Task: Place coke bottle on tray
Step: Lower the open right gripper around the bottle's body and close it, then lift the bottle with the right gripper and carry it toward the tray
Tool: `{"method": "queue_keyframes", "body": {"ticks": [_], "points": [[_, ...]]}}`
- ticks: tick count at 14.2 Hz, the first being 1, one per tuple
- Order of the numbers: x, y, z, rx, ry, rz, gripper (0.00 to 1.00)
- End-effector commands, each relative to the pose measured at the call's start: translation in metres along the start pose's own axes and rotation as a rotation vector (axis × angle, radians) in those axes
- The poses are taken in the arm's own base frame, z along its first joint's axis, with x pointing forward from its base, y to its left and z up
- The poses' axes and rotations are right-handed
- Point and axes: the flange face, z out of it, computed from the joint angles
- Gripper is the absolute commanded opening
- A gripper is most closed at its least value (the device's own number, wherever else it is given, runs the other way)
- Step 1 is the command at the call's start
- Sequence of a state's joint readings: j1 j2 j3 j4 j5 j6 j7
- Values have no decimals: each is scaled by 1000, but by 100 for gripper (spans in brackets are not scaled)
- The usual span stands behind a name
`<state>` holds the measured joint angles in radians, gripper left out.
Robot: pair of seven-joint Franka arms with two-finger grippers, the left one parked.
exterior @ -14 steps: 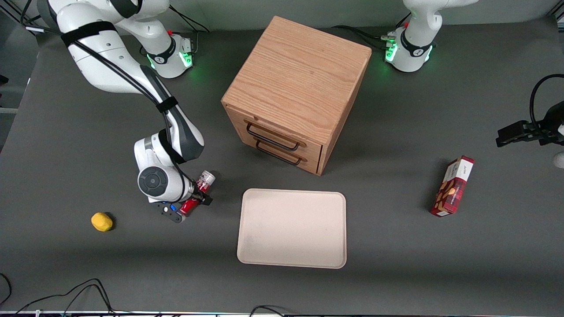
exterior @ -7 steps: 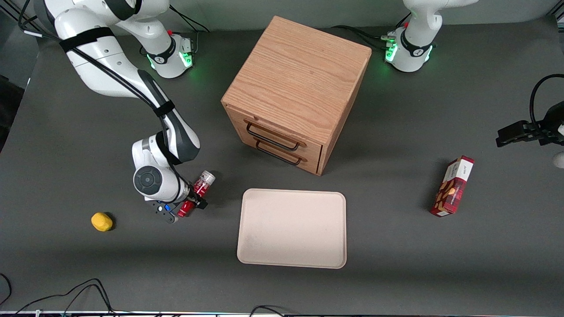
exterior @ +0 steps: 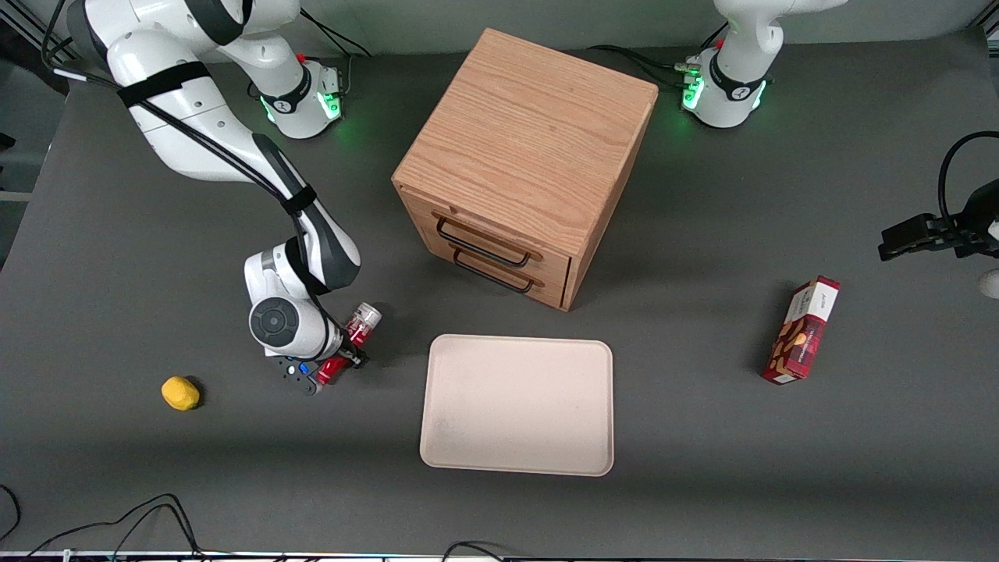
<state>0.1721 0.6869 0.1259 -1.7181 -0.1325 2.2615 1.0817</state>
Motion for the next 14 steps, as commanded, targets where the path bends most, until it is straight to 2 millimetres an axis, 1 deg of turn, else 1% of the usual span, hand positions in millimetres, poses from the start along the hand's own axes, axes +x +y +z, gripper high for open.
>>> {"method": "queue_keyframes", "body": {"ticks": [1,2,3,4,5,7,9,11,12,14], "points": [[-5,-1,0,-2,26,7,0],[-7,-2,-2,0,27,4,0],[-5,0,-10,0,30,5,0],[-4,0,-23,-3,32,2,0],[-2,1,-46,-5,38,1,0],[-1,2,-103,-21,45,0,0],[-2,2,-171,-16,51,11,0],[-9,1,-236,-30,42,-20,0],[-10,4,-271,-31,36,-22,0],[-16,12,-329,-25,15,-43,0]]}}
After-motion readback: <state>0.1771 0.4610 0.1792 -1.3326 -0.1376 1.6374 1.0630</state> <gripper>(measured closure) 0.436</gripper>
